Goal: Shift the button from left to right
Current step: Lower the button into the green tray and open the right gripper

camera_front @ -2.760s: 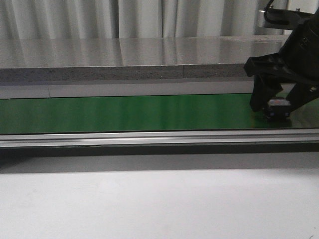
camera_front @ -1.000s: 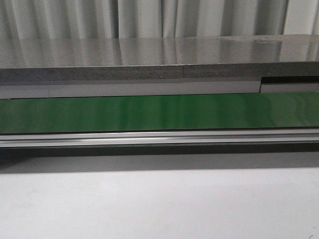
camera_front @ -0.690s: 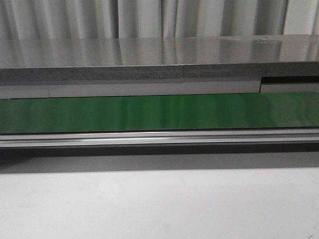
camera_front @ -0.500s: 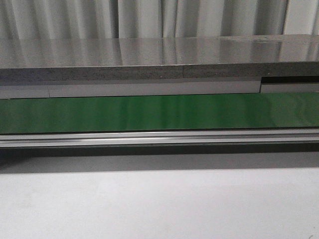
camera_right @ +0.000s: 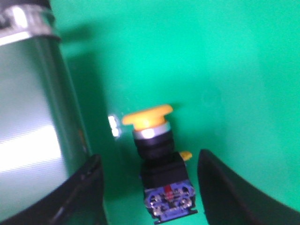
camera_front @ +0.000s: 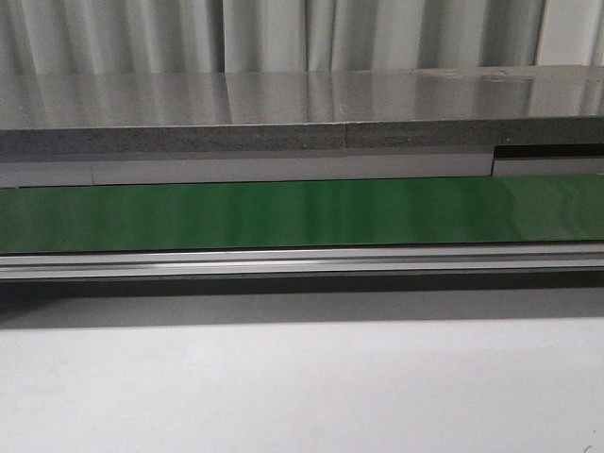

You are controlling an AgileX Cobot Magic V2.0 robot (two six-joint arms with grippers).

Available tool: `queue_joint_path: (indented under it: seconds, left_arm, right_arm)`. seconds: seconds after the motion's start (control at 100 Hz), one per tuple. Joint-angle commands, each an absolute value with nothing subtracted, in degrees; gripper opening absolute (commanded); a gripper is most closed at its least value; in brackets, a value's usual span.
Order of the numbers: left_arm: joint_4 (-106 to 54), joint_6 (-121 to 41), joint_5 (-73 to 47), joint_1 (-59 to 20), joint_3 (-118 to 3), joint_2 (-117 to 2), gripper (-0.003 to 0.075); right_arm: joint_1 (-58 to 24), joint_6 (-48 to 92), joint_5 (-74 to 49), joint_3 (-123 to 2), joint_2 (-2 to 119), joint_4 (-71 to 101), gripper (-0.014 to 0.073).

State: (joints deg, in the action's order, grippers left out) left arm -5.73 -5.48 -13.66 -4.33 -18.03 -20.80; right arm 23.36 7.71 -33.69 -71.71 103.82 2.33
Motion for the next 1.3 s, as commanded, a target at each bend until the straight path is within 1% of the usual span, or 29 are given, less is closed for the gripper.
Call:
queue_joint_path:
  seconds: [0.0,0.21,0.47,0.68,0.89,1.08,1.29]
  left_arm:
    - [-6.3,-5.3,-8.7,-4.8,-19.7,-21.0,-0.002]
    - [-6.3,-5.3,-8.7,-4.8,-19.7,-21.0,-0.002]
    - [-6.3,-5.3,-8.7,-4.8,-19.7,-21.0,-0.002]
    - [-6.3,-5.3,-8.7,-4.8,-19.7,-21.0,-0.002]
    - [-6.3,-5.3,-8.7,-4.8,-19.7,-21.0,-0.002]
    - [-6.3,-5.3,-8.7,-4.8,-19.7,-21.0,-0.002]
    - [-6.3,-5.3,-8.7,-4.8,-19.7,-21.0,-0.002]
  right_arm:
    - [23.0,7.7,-30.1,-73.6,98.6,4.4,0.0451]
    - [18.4,7.7,-26.9,-73.6,93.1,5.0,0.0446]
    - [9.4,7.7,-22.3,-70.9,84.9,5.0,0.0446]
    - [3.6,7.7,-14.4,-61.8,76.1,5.1,0.0446]
    - [-0.1,7.7,-7.9,-49.9,64.6,6.7,0.0446]
    - [-2.2,7.7,-6.6,-40.4,54.2,6.9,0.0446]
    - [-2.8,7.7,-6.6,-33.4,41.4,9.8,0.0444]
